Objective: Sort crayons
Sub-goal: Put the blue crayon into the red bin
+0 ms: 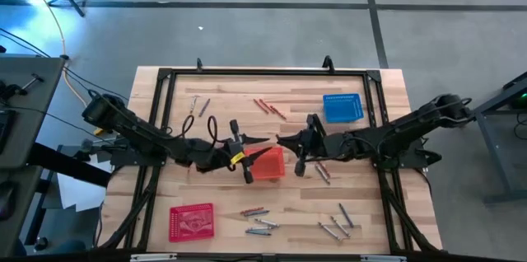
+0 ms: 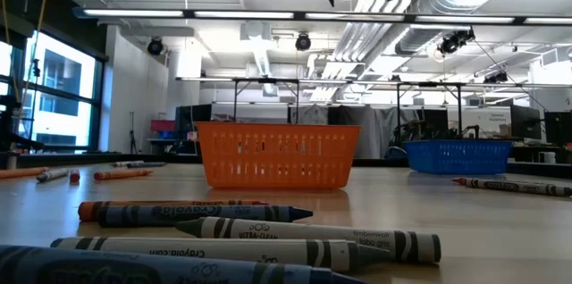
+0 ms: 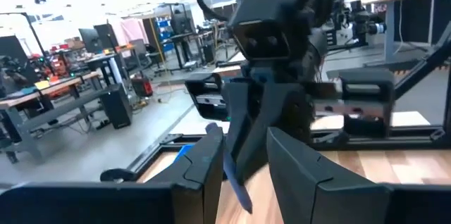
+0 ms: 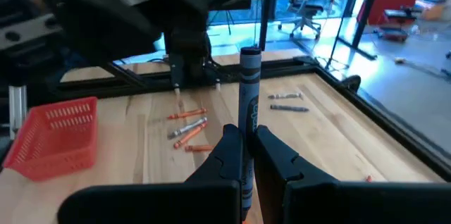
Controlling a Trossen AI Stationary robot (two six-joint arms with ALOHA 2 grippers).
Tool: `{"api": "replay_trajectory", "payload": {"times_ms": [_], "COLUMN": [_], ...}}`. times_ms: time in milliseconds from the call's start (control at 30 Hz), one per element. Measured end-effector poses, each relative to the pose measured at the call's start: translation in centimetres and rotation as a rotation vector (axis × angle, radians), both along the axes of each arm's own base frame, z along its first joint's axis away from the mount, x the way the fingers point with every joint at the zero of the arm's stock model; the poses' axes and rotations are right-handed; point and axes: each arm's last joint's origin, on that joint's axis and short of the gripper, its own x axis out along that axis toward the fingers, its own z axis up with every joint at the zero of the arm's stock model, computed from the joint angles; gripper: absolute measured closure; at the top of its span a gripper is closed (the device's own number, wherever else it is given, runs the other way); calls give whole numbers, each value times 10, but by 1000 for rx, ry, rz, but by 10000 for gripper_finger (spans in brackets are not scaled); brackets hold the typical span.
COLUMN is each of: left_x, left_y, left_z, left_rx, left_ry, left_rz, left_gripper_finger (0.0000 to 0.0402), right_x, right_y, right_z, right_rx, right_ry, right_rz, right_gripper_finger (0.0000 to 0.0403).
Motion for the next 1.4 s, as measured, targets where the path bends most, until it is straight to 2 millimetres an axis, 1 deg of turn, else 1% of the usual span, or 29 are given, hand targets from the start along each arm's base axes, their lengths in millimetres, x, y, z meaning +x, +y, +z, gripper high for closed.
{"api": "replay_trajectory", "payload": {"times_ms": [167, 433, 533, 800, 1133, 1267, 1400], "left_x": [0, 2, 3, 4, 4, 5, 6], "left_y": [1, -1, 1, 6, 6, 5, 9], "left_z": [1, 1, 1, 1, 2, 2, 3], "left_rx": [-7, 3, 5, 6, 5, -52, -95], "left_ry": [-12, -14, -14, -14, -20, -41, -51], "left_rz": [-5, -119, -138, -124, -146, -213, -232], "left_gripper_finger": [300, 300, 300, 299, 299, 299, 299], "right_x": [1, 2, 2, 1, -1, 0, 0], "right_y": [0, 4, 5, 7, 15, 13, 13], "right_z": [0, 5, 5, 5, 5, 6, 8], "right_rx": [-58, -145, -147, -141, -166, -164, -158], "right_ry": [11, -13, -16, -17, -17, -23, -48], "right_rz": [12, 116, 139, 176, 199, 193, 187], "right_gripper_finger": [400, 400, 400, 400, 400, 400, 400]}}
